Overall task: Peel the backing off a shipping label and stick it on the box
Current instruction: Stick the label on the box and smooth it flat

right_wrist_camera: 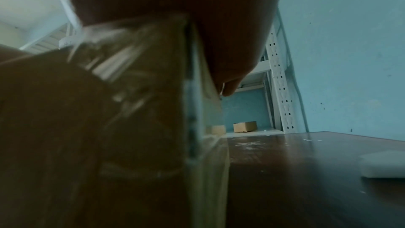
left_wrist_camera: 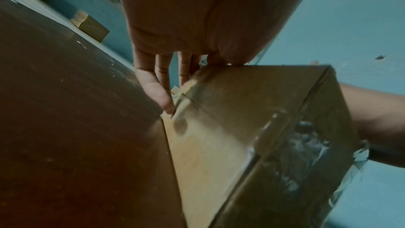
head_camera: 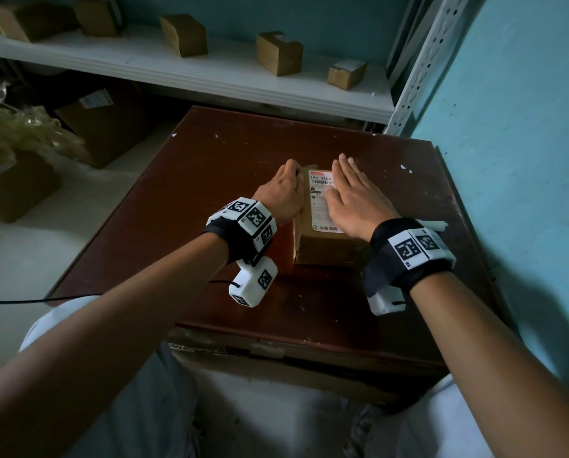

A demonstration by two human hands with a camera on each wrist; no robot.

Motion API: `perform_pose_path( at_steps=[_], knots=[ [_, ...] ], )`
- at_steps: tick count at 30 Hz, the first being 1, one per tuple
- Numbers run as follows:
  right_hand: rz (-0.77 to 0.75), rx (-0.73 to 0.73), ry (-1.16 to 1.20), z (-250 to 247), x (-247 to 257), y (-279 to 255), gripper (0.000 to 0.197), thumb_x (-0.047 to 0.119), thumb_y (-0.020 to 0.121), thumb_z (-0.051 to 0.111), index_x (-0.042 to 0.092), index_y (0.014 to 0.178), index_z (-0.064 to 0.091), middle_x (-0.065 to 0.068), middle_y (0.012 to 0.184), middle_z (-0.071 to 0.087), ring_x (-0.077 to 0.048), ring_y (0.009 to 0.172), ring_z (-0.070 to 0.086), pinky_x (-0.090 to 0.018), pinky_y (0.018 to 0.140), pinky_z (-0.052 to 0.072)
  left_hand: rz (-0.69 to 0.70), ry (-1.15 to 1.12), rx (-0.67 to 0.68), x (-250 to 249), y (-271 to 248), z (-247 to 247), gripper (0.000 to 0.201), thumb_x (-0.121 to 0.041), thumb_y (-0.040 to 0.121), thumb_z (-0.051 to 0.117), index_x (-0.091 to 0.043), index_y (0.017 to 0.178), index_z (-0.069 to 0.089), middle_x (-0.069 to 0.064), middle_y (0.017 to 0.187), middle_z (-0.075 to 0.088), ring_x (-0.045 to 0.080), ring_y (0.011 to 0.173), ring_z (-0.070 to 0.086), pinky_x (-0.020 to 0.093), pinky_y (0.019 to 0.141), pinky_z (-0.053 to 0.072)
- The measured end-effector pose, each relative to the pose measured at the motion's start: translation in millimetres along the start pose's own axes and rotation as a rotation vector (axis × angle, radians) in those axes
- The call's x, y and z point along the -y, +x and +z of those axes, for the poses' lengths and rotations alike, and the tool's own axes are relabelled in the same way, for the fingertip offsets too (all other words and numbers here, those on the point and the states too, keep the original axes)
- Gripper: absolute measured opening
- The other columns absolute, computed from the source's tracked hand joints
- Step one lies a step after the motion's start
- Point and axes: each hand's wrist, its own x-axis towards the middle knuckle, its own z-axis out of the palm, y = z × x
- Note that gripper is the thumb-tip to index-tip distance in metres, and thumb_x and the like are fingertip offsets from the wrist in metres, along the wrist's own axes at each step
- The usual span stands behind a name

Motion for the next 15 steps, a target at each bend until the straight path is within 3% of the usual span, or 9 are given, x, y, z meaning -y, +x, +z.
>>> perform_pose_path(
  at_steps=[3, 7, 11, 13, 15],
  knots=[
    [0.010, -0.003, 0.028, -1, -5, -5, 0.059, 0.037, 0.104, 0.011, 0.012, 0.155, -0.005, -0.002, 0.162, -0.014, -0.011, 0.149, -0.013, -0.029, 0.122, -0.004, 0.012, -0.023, 0.022, 1, 2, 1, 0.026, -0.035, 0.104, 0.022, -0.017, 0.116, 0.035, 0.003, 0.127, 0.049, 0.019, 0.082, 0.065, 0.023, 0.051, 0.049],
    [0.027, 0.003, 0.071, -2, -12, -9, 0.060, 0.039, 0.104, 0.012, 0.012, 0.155, -0.007, -0.002, 0.161, -0.018, -0.011, 0.149, -0.011, -0.028, 0.119, -0.003, 0.008, -0.021, 0.019, 1, 2, 1, 0.026, -0.034, 0.105, 0.022, -0.016, 0.117, 0.035, 0.001, 0.118, 0.049, 0.016, 0.079, 0.063, 0.020, 0.048, 0.046],
    [0.078, 0.038, 0.213, 0, -20, -10, 0.062, 0.044, 0.104, 0.015, 0.018, 0.155, -0.008, 0.002, 0.162, -0.017, -0.017, 0.151, 0.002, -0.034, 0.120, 0.007, 0.014, -0.018, 0.015, 2, 2, 1, 0.027, -0.033, 0.105, 0.022, -0.014, 0.118, 0.036, 0.002, 0.119, 0.049, 0.017, 0.079, 0.062, 0.021, 0.050, 0.045],
    [0.110, 0.087, 0.359, 0, -23, -12, 0.061, 0.047, 0.103, 0.017, 0.028, 0.154, -0.009, 0.003, 0.163, -0.007, -0.019, 0.150, 0.008, -0.038, 0.122, 0.012, 0.021, -0.009, 0.006, 3, 2, 1, 0.028, -0.032, 0.105, 0.022, -0.013, 0.119, 0.037, 0.004, 0.122, 0.050, 0.020, 0.084, 0.061, 0.023, 0.054, 0.046],
    [0.136, 0.107, 0.514, -2, -26, -15, 0.058, 0.048, 0.103, 0.020, 0.037, 0.153, -0.006, 0.003, 0.162, 0.015, -0.021, 0.146, 0.025, -0.033, 0.118, 0.022, 0.028, -0.016, 0.001, 3, 2, 1, 0.030, -0.032, 0.105, 0.022, -0.012, 0.120, 0.037, 0.006, 0.124, 0.051, 0.021, 0.089, 0.061, 0.029, 0.060, 0.052]
  ],
)
